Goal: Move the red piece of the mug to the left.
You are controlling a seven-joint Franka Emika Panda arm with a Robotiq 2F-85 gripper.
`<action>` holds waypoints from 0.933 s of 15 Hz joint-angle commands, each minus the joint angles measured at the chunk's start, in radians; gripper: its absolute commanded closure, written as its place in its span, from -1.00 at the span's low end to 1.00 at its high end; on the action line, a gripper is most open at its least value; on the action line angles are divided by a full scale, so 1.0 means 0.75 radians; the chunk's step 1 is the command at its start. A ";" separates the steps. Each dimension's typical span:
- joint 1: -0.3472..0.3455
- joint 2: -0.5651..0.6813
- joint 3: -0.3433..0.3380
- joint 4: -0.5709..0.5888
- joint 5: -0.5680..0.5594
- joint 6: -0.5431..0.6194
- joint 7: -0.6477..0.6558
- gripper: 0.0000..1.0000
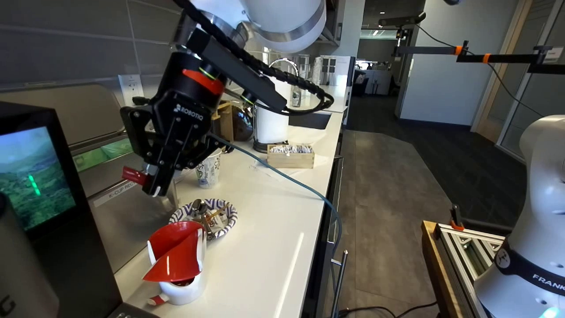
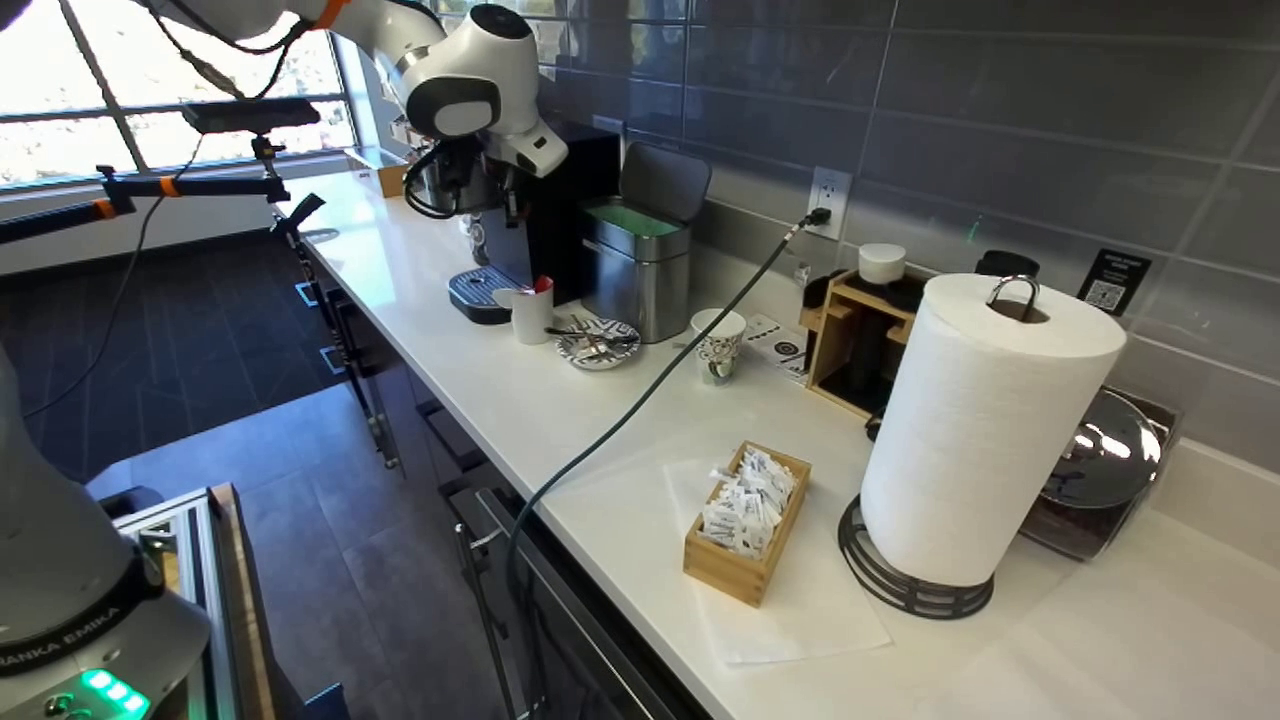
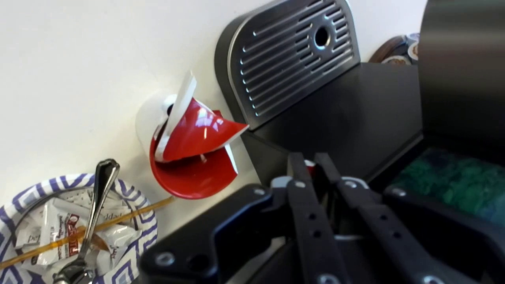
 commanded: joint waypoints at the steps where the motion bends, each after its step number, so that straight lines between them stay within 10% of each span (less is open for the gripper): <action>1: 0.026 0.047 -0.012 0.008 -0.124 -0.052 0.116 0.95; 14: 0.040 0.163 -0.033 0.085 -0.309 -0.173 0.276 0.95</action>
